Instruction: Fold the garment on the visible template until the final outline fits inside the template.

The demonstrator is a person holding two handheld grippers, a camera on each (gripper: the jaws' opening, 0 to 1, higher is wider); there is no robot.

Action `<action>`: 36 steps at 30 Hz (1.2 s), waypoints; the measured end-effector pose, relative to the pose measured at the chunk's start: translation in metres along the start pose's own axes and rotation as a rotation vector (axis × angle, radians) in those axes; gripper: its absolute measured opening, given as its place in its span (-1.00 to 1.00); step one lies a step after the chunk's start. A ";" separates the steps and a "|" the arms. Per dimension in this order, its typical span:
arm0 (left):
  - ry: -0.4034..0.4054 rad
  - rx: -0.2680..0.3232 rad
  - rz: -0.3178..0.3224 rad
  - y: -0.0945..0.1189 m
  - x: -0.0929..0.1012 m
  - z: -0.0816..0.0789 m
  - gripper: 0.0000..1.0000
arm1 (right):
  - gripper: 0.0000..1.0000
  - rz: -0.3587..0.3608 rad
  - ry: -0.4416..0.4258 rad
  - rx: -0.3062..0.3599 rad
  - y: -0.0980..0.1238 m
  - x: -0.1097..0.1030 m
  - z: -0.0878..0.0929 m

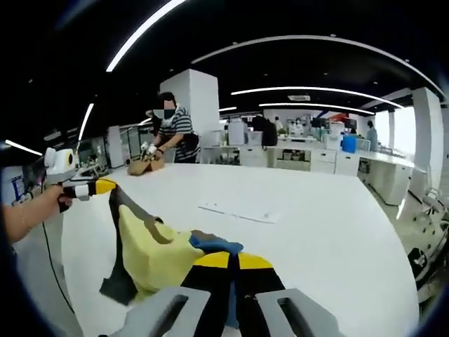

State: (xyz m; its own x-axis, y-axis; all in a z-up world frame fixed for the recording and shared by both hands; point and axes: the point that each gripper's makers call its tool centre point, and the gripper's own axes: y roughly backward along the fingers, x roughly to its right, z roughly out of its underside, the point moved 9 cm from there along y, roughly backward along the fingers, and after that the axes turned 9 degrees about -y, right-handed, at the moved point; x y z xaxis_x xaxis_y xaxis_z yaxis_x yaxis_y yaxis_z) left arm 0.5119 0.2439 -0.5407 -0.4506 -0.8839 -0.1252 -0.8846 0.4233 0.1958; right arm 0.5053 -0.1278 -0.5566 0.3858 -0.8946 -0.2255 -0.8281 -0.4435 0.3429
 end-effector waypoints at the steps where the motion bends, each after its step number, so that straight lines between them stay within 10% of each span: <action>1: 0.015 0.001 -0.005 -0.005 -0.003 0.002 -1.00 | -1.00 0.006 -0.007 0.003 -0.003 0.002 -0.001; 17: 0.120 -0.012 -0.082 -0.078 -0.037 0.036 -1.00 | -1.00 0.168 -0.134 0.000 -0.086 0.042 0.000; 36: 0.121 -0.200 -0.093 -0.133 -0.054 0.113 -1.00 | -1.00 0.289 -0.194 -0.157 -0.164 0.062 0.055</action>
State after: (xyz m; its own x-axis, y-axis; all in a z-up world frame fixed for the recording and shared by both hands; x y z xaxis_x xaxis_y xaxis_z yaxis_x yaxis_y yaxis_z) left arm 0.6398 0.2578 -0.6701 -0.3400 -0.9397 -0.0368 -0.8748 0.3017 0.3790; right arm 0.6423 -0.1075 -0.6764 0.0489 -0.9638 -0.2622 -0.8131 -0.1908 0.5499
